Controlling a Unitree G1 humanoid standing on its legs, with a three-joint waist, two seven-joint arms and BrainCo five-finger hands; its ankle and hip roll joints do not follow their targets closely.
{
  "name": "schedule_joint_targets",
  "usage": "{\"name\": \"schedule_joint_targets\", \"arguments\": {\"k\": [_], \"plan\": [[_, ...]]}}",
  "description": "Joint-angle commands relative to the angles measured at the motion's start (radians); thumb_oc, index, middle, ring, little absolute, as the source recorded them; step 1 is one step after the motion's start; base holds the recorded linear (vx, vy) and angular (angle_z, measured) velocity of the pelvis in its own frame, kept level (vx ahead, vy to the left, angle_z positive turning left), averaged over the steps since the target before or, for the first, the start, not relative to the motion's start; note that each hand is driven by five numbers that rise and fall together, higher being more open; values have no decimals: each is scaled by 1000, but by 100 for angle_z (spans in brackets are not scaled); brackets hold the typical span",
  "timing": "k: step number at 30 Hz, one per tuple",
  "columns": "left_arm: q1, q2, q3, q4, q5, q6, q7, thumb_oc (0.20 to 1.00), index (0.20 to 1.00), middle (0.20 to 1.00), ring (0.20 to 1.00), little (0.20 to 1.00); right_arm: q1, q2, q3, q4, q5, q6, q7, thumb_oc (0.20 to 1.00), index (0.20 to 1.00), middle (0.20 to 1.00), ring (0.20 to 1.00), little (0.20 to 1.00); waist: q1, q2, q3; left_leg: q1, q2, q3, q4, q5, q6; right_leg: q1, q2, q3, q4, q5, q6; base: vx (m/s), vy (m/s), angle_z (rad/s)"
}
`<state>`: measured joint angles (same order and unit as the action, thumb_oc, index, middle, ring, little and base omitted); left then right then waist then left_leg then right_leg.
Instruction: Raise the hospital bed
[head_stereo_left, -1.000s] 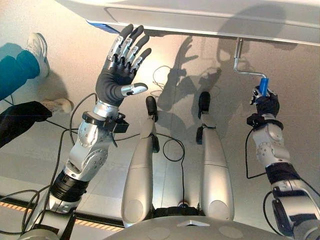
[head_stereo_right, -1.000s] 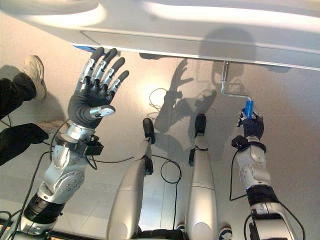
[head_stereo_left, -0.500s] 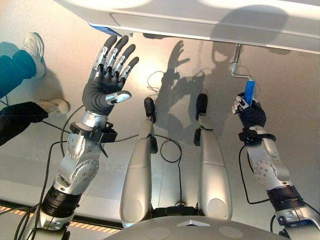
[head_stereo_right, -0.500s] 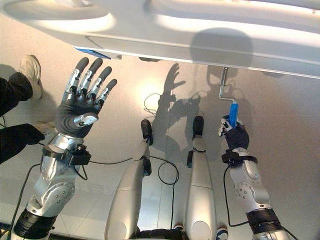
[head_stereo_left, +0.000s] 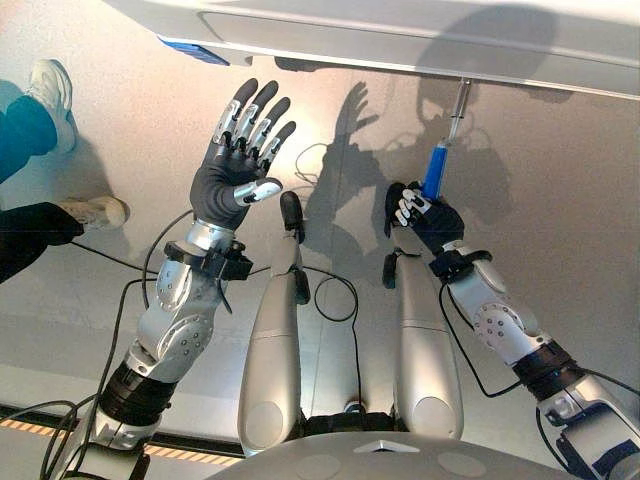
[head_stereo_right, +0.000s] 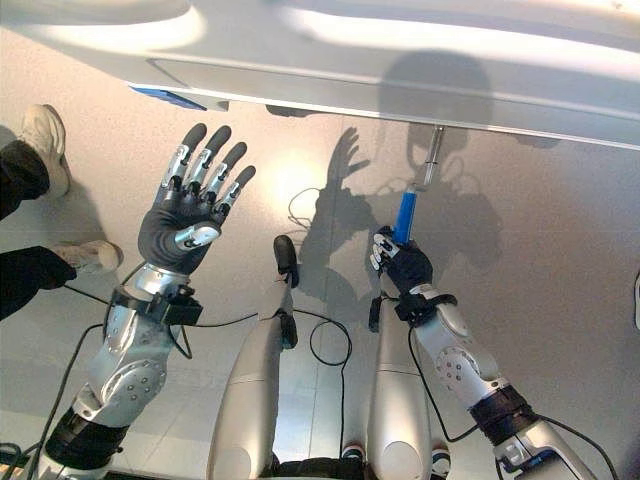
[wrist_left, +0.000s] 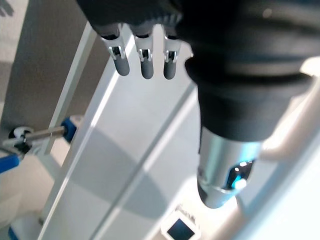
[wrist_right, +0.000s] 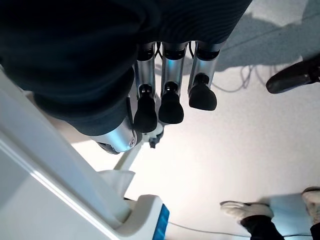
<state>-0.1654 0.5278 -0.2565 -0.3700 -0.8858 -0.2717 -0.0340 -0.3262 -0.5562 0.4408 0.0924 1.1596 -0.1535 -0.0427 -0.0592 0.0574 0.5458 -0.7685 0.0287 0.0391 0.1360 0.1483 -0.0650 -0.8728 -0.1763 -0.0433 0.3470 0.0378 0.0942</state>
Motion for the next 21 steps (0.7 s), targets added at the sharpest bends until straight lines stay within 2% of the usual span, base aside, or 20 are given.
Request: {"name": "schedule_joint_targets", "arguments": {"k": [1,11,14,21], "plan": [[-2,22,-15,-88,20,-47,5,1000,1000,1000,1000,1000,-269,103,101,-231,-111,-80,101,200,200,200,200,200,50,0,-26,-26,-54,-19,119,-112,27,46,-7,-40,-89,44,58,37,55,6],[-2,5,-42,-90,29,-47,18,1000,1000,1000,1000,1000,-386,158,82,-64,-147,-84,17,200,200,200,200,200,84,18,-26,-55,-62,-21,138,-124,34,30,-23,-44,-84,39,60,24,28,3],[-18,5,-67,-94,21,-46,23,1000,1000,1000,1000,1000,-452,213,66,164,-173,-78,-59,200,200,200,200,200,101,29,-26,-65,-64,-18,147,-130,36,18,-24,-40,-74,34,60,34,44,3],[-42,-18,-109,-100,-4,-45,6,1000,1000,1000,1000,1000,-524,302,-2,561,-275,-37,-114,200,200,200,200,200,116,53,-26,-83,-71,-16,162,-138,38,2,-23,-38,-61,25,57,2,3,0]]}}
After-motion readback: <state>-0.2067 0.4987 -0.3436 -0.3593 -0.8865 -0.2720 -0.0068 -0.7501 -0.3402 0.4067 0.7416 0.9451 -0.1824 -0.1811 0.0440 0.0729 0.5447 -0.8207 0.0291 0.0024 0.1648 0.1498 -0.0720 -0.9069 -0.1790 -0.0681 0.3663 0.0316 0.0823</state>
